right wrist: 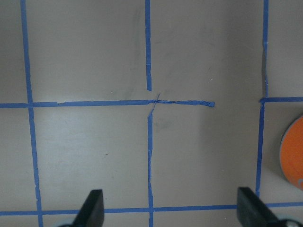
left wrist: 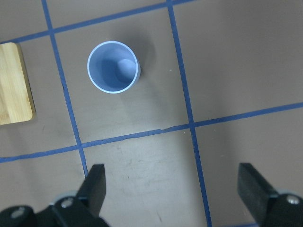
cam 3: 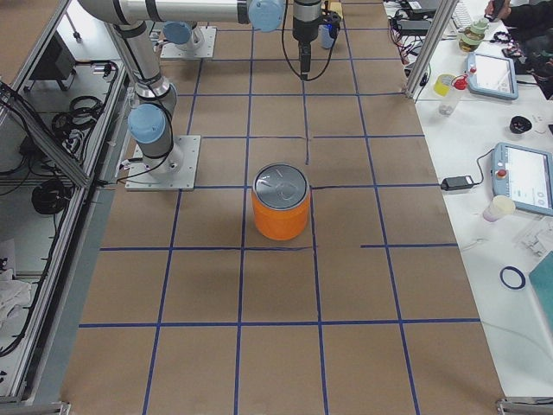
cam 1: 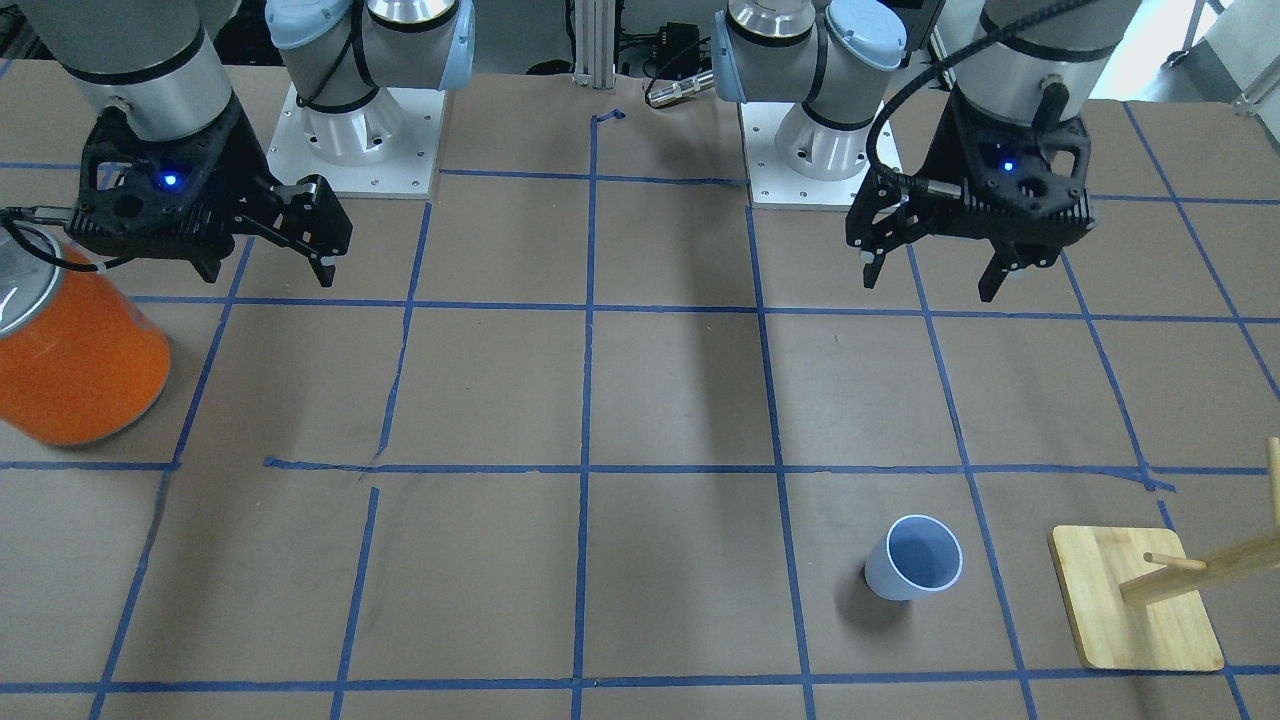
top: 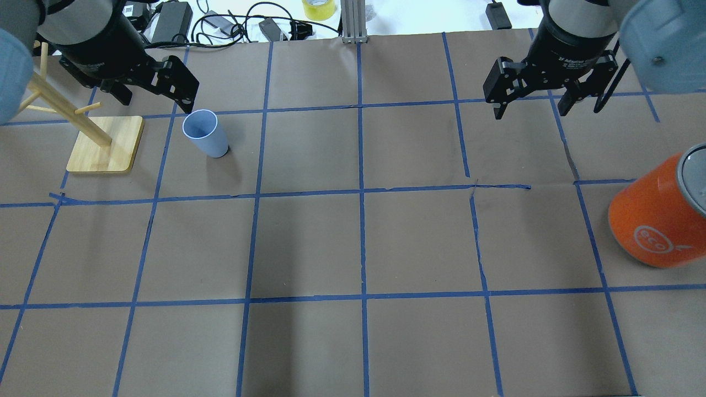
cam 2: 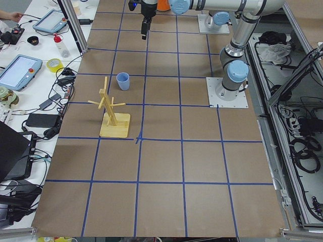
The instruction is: Flip cup
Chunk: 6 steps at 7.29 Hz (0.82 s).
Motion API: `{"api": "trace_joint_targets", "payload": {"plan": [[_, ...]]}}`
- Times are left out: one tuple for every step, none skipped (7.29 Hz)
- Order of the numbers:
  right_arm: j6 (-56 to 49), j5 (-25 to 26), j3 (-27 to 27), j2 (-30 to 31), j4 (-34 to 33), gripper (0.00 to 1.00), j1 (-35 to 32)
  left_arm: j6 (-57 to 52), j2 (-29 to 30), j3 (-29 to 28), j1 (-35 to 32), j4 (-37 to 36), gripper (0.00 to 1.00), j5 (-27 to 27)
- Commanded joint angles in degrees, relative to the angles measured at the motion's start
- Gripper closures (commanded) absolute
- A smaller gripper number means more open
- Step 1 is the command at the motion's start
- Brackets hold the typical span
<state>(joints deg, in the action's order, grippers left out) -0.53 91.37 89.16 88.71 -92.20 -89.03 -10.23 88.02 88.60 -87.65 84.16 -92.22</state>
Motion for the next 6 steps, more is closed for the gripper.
{"api": "trace_joint_targets", "payload": {"plan": [[-0.1, 0.4, 0.0, 0.0, 0.0, 0.0, 0.0, 4.8, -1.6, 0.2, -0.2, 1.2, 0.0, 0.0], [-0.1, 0.6, 0.0, 0.0, 0.0, 0.0, 0.0, 4.9, -1.7, 0.2, -0.5, 1.7, 0.0, -0.2], [-0.1, 0.4, 0.1, 0.0, 0.0, 0.0, 0.1, 4.9, -2.1, 0.2, -0.7, 1.9, 0.0, -0.4], [0.3, -0.5, 0.0, 0.1, 0.0, 0.0, -0.1, 5.0, -2.1, 0.2, -0.8, 2.2, 0.0, -0.4], [-0.1, 0.0, 0.0, 0.0, 0.0, 0.0, -0.1, 6.0, -2.1, 0.3, -0.8, 2.2, 0.0, -0.4], [0.1, -0.3, 0.1, 0.0, -0.1, 0.0, -0.1, 6.1, -2.1, 0.3, -1.0, 2.3, 0.0, -0.4]]}}
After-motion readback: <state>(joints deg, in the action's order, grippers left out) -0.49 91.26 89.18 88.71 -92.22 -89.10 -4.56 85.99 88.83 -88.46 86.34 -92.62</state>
